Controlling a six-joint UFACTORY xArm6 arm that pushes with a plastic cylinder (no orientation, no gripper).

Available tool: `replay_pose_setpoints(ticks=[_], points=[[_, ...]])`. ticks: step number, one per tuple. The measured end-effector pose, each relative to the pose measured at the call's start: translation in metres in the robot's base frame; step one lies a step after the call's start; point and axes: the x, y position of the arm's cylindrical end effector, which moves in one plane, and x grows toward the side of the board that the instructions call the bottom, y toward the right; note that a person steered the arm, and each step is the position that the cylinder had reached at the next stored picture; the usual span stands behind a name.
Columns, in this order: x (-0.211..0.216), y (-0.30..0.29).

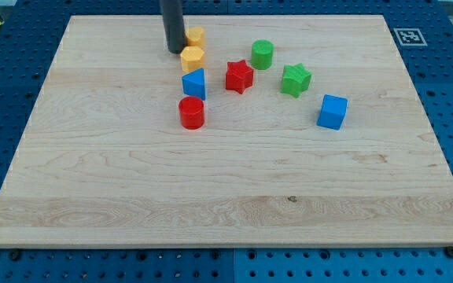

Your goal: Place the yellow heart top left to the red star

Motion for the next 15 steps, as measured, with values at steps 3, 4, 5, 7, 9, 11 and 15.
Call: replay_pose_setpoints(ticks=[3, 4, 5, 7, 9, 11, 15], points=[[-0.005, -0.062], [-0.017, -0.065], [-0.017, -0.065], [-0.044, -0.065], [-0.044, -0.051], [-0.036, 0.007], [-0.051, 0.02]])
